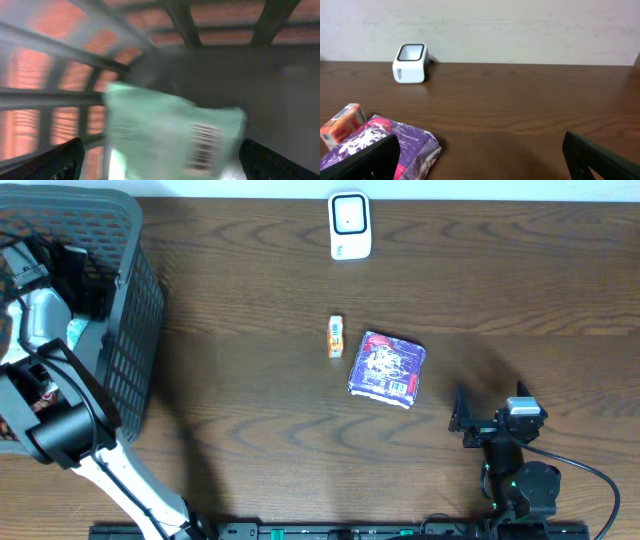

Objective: Scan the item barcode
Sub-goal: 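Grasp the mint-green packet with the left gripper and lift it, then carry the mint-green packet to the table and release it beside the purple package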

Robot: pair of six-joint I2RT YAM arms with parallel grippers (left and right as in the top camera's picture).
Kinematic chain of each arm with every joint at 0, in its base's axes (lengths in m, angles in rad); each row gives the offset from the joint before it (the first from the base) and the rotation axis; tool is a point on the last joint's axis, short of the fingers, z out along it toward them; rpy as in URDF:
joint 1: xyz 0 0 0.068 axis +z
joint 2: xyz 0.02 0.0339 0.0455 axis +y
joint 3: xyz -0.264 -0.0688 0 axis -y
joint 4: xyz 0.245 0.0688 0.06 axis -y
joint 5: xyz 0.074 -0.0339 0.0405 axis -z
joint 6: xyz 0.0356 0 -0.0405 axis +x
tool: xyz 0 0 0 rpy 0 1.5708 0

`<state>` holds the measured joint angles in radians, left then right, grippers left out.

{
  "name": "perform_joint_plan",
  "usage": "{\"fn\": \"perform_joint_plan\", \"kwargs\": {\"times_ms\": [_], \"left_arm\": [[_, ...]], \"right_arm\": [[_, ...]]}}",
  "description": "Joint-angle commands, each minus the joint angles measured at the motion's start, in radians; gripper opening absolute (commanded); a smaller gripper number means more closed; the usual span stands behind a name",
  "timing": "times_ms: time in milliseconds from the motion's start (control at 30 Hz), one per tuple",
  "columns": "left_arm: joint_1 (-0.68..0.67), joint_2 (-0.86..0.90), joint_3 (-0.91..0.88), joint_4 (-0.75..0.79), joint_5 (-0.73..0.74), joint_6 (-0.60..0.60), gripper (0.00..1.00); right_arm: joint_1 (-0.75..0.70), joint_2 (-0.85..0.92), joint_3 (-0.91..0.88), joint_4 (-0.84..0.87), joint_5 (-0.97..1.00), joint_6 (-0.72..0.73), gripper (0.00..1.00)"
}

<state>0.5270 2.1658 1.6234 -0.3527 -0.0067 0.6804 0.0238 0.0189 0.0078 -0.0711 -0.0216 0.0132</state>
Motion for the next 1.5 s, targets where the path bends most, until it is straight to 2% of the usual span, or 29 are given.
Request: {"fn": "perform_joint_plan", "kwargs": {"times_ms": [0,67,100,167,200,300,333,367,400,433,600,767,933,1133,1267,1333,1467], "left_arm": [[0.024,0.048,0.002,-0.016,-0.013,0.011,0.98],[0.031,0.060,0.002,-0.042,-0.008,0.011,0.99],[0.036,0.068,0.002,-0.066,0.000,0.011,0.95],[0.040,0.071,0.001,-0.098,0.015,0.011,0.72],[0.041,0.071,0.001,-0.119,0.031,0.003,0.54],[0.041,0.071,0.001,-0.144,0.032,-0.066,0.49],[0.039,0.071,0.001,-0.158,0.032,-0.092,0.43],[0.038,0.071,0.001,-0.180,0.032,-0.126,0.24],[0.037,0.071,0.001,-0.192,0.032,-0.142,0.10],[0.037,0.068,0.001,-0.201,0.032,-0.158,0.08],[0.037,0.006,0.003,-0.219,0.032,-0.270,0.07],[0.037,-0.160,0.009,-0.195,0.042,-0.402,0.07],[0.037,-0.365,0.009,-0.105,0.194,-0.565,0.07],[0.036,-0.640,0.008,0.074,0.540,-1.025,0.07],[0.000,-0.761,0.008,0.116,0.602,-1.267,0.07],[-0.061,-0.814,0.008,0.105,0.602,-1.307,0.07],[-0.221,-0.854,0.008,0.063,0.602,-1.306,0.07]], "right_arm": [[0.008,-0.003,-0.002,-0.003,0.005,-0.007,0.99],[0.008,-0.003,-0.002,-0.003,0.005,-0.007,0.99],[0.008,-0.003,-0.002,-0.003,0.005,-0.007,0.99],[0.008,-0.003,-0.002,-0.003,0.005,-0.007,0.99],[0.008,-0.003,-0.002,-0.003,0.005,-0.007,0.99],[0.008,-0.003,-0.002,-0.003,0.005,-0.007,0.99],[0.008,-0.003,-0.002,-0.003,0.005,-0.007,0.99],[0.008,-0.003,-0.002,-0.003,0.005,-0.007,0.99],[0.008,-0.003,-0.002,-0.003,0.005,-0.007,0.99],[0.008,-0.003,-0.002,-0.003,0.005,-0.007,0.99],[0.008,-0.003,-0.002,-0.003,0.005,-0.007,0.99],[0.008,-0.003,-0.002,-0.003,0.005,-0.007,0.99],[0.008,-0.003,-0.002,-0.003,0.005,-0.007,0.99],[0.008,-0.003,-0.002,-0.003,0.005,-0.007,0.99],[0.008,-0.003,-0.002,-0.003,0.005,-0.007,0.99],[0.008,-0.003,-0.002,-0.003,0.005,-0.007,0.99],[0.008,-0.003,-0.002,-0.003,0.005,-0.007,0.99]]}}
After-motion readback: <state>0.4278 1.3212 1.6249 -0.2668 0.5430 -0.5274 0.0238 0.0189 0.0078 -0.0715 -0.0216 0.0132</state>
